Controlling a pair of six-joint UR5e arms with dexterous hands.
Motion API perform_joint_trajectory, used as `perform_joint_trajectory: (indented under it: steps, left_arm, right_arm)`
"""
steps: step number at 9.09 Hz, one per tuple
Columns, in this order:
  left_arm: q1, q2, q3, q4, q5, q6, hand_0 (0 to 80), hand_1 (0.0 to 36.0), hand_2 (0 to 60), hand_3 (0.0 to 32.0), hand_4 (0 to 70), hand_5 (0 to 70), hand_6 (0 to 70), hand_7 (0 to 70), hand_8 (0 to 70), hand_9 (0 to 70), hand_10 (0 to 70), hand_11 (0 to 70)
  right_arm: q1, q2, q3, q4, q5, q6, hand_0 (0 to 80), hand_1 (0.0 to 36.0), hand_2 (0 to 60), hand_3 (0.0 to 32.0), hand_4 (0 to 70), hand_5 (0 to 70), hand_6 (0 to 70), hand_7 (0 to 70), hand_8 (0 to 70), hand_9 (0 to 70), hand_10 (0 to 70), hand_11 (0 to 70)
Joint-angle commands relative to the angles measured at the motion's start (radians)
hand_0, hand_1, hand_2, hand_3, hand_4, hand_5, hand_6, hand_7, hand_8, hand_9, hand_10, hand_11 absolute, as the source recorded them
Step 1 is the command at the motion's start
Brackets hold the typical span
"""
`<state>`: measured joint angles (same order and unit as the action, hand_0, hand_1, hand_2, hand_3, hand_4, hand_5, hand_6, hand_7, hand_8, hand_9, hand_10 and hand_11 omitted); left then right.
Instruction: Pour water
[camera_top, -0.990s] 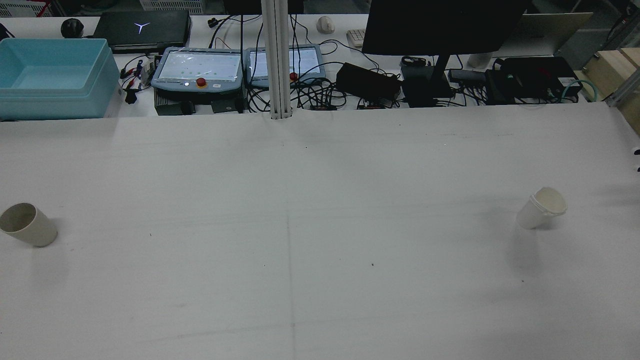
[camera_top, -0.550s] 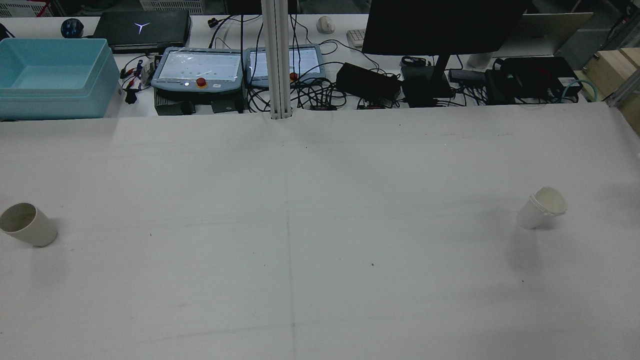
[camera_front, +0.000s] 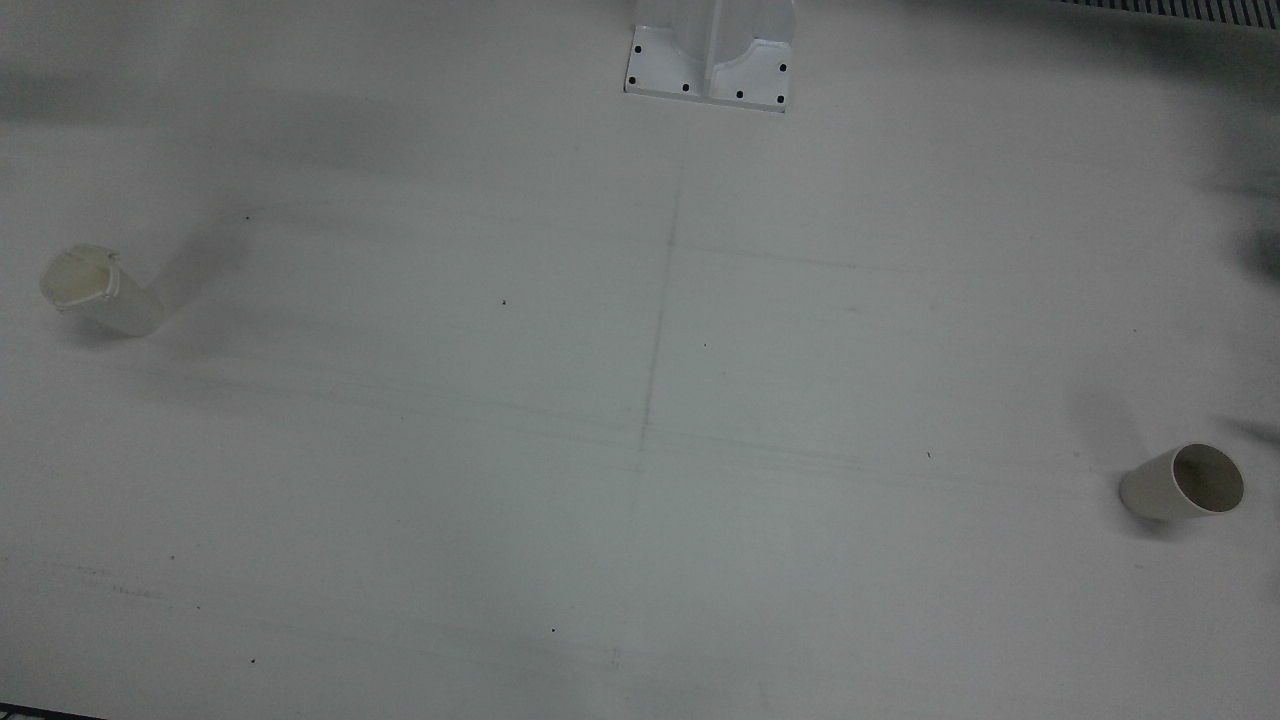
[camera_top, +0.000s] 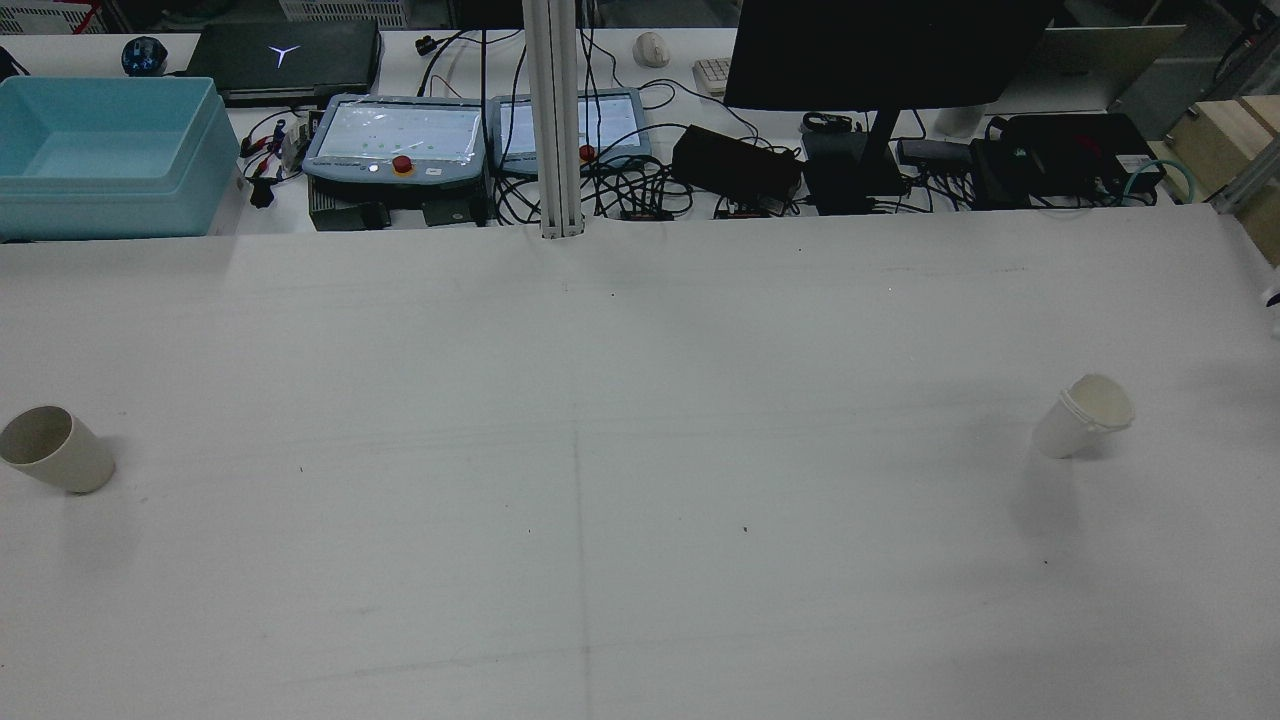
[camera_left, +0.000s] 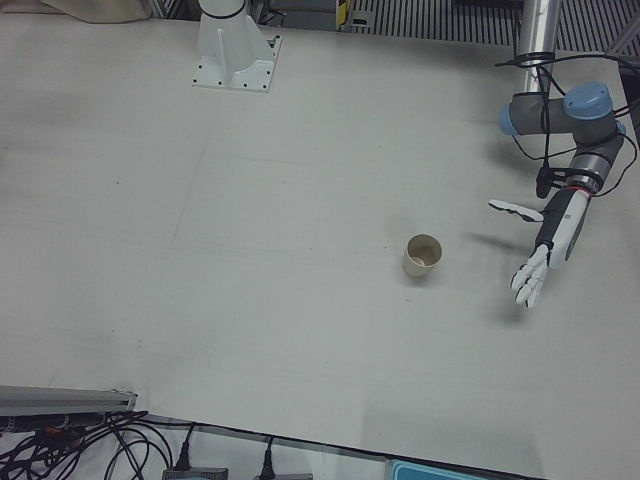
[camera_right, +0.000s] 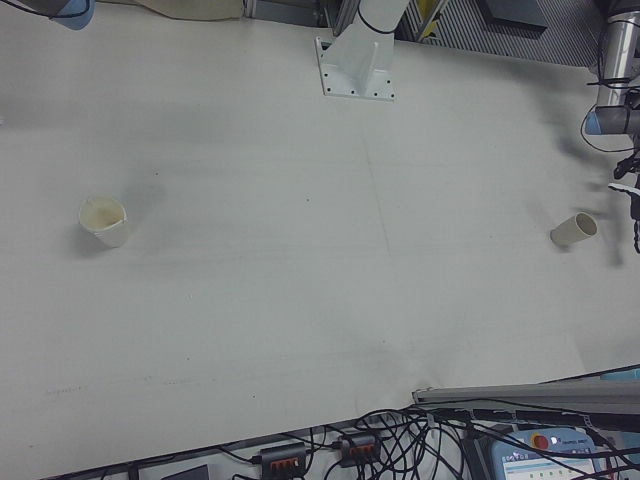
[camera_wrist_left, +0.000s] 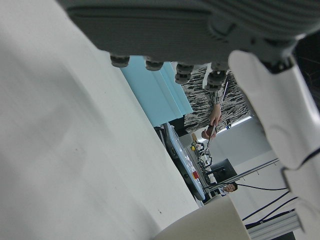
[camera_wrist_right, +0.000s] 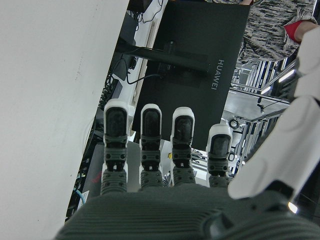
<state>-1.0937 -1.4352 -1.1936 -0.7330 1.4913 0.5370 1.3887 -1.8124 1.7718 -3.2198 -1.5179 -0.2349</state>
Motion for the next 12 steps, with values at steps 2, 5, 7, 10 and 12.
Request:
perform_joint_trajectory:
  steps: [2,5,7,10,12]
  left_arm:
    - [0.161,-0.028,0.002,-0.003,-0.115,0.017,46.0,6.8,5.2,12.2,15.9,0.0,0.0,11.1,0.0,0.8,0.0,0.0]
    - [0.164,-0.076,0.006,0.035,-0.117,0.015,46.6,7.6,4.6,11.6,17.2,0.0,0.9,12.1,0.0,1.0,0.0,0.0]
    - [0.182,-0.088,0.005,0.049,-0.118,0.014,45.8,6.1,3.7,11.4,17.4,0.0,1.0,12.1,0.0,1.0,0.0,0.0]
    - [0.187,-0.1,-0.003,0.063,-0.118,0.014,47.1,7.8,3.2,11.2,17.5,0.0,1.4,12.9,0.0,1.1,0.0,0.0]
    - [0.201,-0.117,-0.004,0.076,-0.118,0.012,48.8,10.3,3.5,10.2,18.3,0.0,2.1,13.5,0.0,1.3,0.0,0.0]
  right_arm:
    - [0.0,0.001,0.0,0.0,-0.005,0.002,42.0,7.0,18.1,0.0,7.2,70.0,33.2,53.2,30.0,43.4,34.4,49.1]
    - [0.0,0.001,0.003,0.001,-0.007,0.008,41.7,6.9,17.4,0.0,5.8,70.0,31.5,50.7,28.8,41.9,33.9,48.6]
    - [0.001,0.001,0.005,0.001,-0.007,0.011,42.1,7.1,16.8,0.0,5.3,70.0,30.7,49.7,28.0,40.9,33.1,47.6]
    - [0.001,-0.001,0.005,0.001,-0.005,0.012,42.2,7.1,16.1,0.0,4.5,70.0,29.7,48.4,26.9,39.6,32.3,46.6]
    - [0.003,-0.001,0.005,0.001,-0.005,0.014,42.1,7.0,15.7,0.0,4.2,70.0,29.2,47.9,26.7,39.3,32.3,46.6]
